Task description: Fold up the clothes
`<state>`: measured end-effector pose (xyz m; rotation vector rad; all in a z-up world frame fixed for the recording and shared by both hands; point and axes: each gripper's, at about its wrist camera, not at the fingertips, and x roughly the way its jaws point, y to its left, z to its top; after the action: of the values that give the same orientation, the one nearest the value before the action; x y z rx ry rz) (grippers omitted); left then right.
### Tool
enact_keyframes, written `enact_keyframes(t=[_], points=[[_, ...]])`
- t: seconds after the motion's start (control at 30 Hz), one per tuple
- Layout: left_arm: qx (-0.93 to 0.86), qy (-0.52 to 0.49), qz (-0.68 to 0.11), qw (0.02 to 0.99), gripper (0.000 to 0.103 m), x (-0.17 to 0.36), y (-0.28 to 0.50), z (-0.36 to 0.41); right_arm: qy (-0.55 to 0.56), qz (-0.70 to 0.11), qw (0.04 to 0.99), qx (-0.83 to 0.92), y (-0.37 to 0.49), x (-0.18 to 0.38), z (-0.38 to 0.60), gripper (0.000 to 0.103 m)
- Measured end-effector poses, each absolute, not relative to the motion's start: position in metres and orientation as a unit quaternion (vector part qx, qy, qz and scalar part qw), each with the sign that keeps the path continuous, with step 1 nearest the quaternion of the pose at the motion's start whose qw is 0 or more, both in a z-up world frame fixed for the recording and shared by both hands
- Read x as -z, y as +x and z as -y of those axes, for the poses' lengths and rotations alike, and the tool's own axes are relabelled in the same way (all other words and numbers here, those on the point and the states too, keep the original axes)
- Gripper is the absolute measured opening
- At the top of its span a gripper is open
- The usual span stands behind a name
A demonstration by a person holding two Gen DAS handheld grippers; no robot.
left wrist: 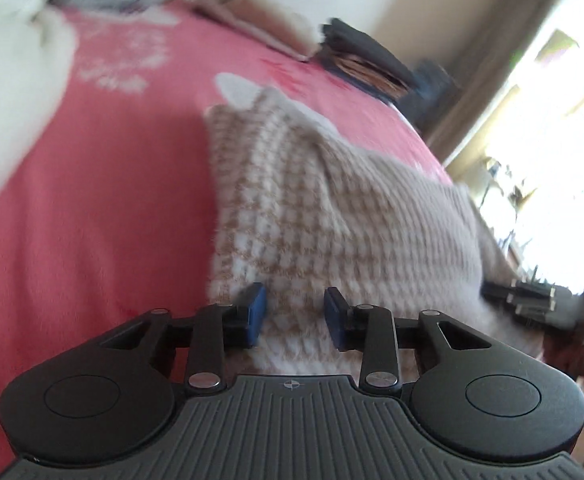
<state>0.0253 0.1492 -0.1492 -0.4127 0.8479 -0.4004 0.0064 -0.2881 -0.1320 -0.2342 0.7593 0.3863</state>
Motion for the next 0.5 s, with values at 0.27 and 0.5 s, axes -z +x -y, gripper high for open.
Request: enact_keyframes(t=[0.27,0.5], points=[[0.165,-0.202,-0.389,0.884,0.039,0.138,0.033,-0.152,-0.151,-0.366,0.911,-0.114,0.031,0.138,0.302,0.024],[0.163,-0.183,-0.386,0.89,0.04,0.133,0.04,-0.149,-0.118,-0.34,0.928,-0.097,0.038,0.102,0.301,0.023]])
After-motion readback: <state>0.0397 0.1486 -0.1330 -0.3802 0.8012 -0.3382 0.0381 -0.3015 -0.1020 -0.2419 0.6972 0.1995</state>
